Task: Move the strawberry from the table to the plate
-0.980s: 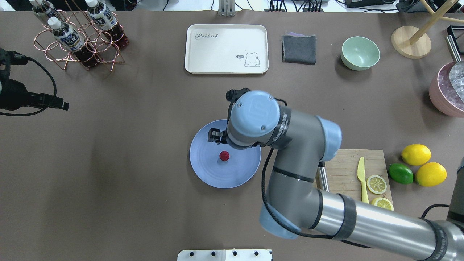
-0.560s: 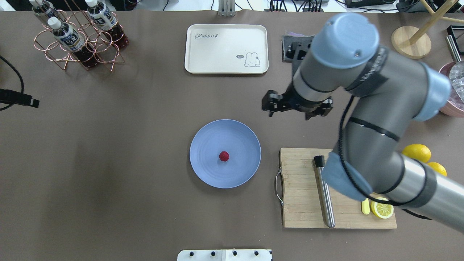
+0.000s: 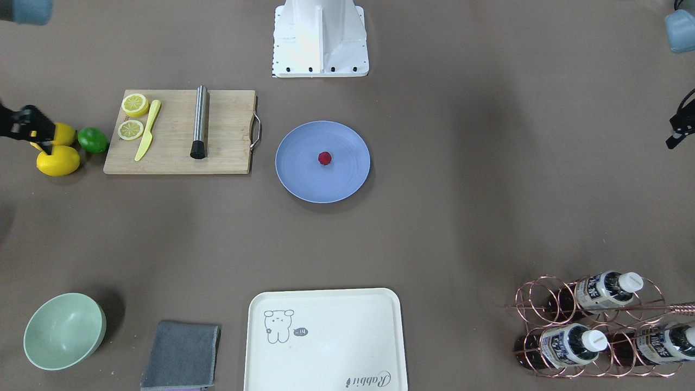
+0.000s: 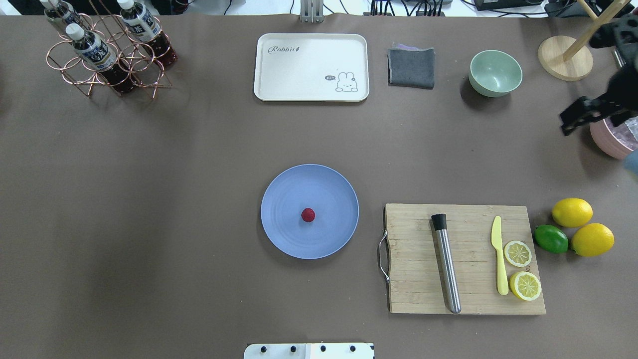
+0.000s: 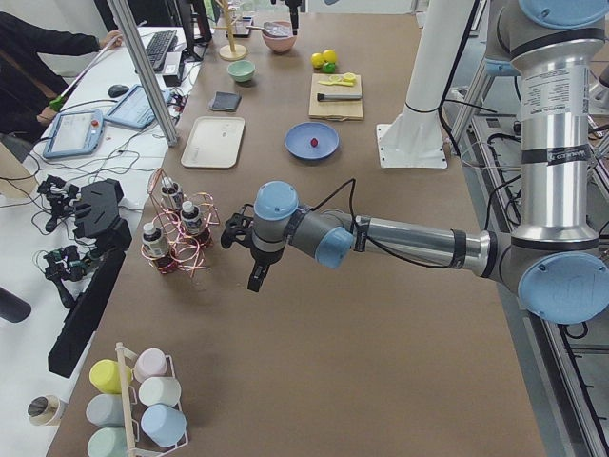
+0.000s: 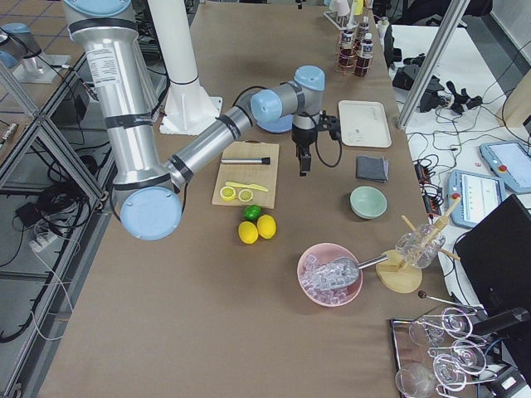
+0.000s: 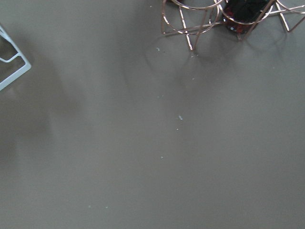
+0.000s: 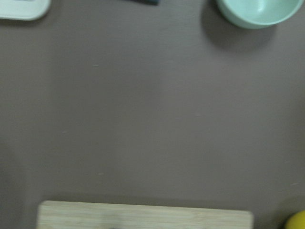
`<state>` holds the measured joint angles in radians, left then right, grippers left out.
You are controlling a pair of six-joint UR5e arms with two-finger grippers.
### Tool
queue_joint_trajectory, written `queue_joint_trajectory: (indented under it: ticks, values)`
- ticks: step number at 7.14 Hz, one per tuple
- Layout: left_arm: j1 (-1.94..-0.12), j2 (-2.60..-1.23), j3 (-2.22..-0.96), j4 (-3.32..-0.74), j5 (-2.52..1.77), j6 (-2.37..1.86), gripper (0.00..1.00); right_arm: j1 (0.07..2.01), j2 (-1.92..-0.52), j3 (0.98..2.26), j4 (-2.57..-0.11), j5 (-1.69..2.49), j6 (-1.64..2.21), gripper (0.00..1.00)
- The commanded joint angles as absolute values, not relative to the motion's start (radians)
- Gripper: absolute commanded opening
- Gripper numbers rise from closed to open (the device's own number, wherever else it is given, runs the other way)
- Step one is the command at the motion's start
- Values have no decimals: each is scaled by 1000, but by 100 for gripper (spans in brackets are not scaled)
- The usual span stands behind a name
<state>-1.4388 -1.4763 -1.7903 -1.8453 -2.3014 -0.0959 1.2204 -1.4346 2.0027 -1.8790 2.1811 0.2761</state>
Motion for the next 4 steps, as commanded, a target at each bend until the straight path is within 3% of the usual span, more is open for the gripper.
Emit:
queue_joint_trajectory:
  ticks: [1, 4]
  values:
    - [-1561, -1489, -1795, -1631, -2289, 186, 99, 1485, -1525, 1854, -1875, 2227, -105, 100]
    - [-1566, -1450, -1770, -1631, -2276, 204, 99, 1566, -1629, 1809, -1781, 2249, -180, 100]
